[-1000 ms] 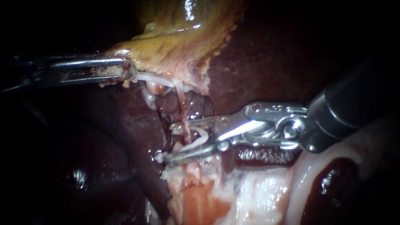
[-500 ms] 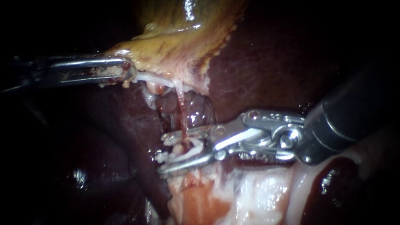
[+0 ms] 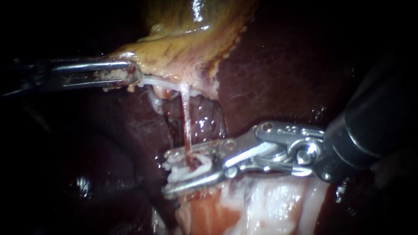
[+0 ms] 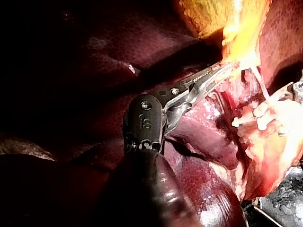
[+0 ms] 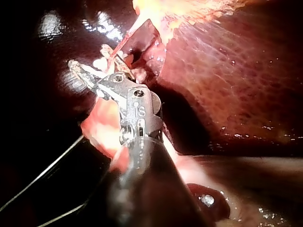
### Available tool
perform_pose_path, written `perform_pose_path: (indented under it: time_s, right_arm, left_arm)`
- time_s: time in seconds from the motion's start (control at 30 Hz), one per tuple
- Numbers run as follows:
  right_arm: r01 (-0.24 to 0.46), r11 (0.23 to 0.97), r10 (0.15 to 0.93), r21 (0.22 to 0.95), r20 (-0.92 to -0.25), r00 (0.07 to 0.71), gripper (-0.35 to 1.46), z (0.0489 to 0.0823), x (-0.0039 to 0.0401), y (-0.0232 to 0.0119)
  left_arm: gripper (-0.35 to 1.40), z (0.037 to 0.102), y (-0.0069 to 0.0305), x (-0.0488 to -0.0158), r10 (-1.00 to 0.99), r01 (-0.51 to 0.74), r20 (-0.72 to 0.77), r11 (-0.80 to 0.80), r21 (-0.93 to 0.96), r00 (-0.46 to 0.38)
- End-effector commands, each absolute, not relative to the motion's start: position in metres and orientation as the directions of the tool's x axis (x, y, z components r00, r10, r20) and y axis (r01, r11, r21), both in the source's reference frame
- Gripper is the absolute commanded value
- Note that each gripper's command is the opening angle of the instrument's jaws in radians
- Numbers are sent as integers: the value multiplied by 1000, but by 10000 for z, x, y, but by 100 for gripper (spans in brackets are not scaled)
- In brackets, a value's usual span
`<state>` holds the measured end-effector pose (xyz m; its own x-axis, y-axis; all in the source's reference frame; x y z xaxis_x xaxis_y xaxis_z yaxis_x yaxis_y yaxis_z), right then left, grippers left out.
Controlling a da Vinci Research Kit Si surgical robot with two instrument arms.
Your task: Clipping second clip right tube
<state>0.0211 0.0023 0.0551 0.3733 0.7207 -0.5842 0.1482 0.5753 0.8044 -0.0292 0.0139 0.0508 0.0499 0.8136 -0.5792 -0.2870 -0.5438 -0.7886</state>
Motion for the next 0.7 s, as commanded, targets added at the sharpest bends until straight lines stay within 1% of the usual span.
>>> perform_pose_path:
  time_s: [0.03, 0.07, 0.23, 0.27, 0.3, 0.47, 0.7]
  right_arm:
    - [138, 557, 736, 819, -563, 376, 33, 551, 210, 23]
    - [135, 548, 742, 826, -554, 377, 28, 551, 209, 23]
    - [124, 515, 765, 848, -520, 381, -9, 551, 201, 24]
    - [125, 509, 767, 852, -515, 383, -19, 551, 200, 24]
    - [128, 508, 766, 852, -514, 385, -35, 551, 199, 25]
    - [126, 469, 785, 874, -478, 394, -35, 548, 198, 28]
    - [160, 457, 773, 875, -480, 415, -35, 547, 198, 29]
  left_arm:
    - [-35, 508, 139, -292, 814, -287, -579, -544, -789, 50]
    - [-35, 508, 139, -292, 814, -287, -579, -544, -789, 50]
    - [-35, 508, 139, -292, 814, -287, -579, -544, -789, 50]
    - [-35, 508, 139, -292, 814, -287, -579, -544, -789, 50]
    - [-35, 508, 139, -292, 814, -287, -579, -544, -789, 50]
    - [-35, 508, 139, -292, 814, -287, -579, -544, -789, 50]
    - [-35, 508, 139, -292, 814, -287, -579, -544, -789, 50]
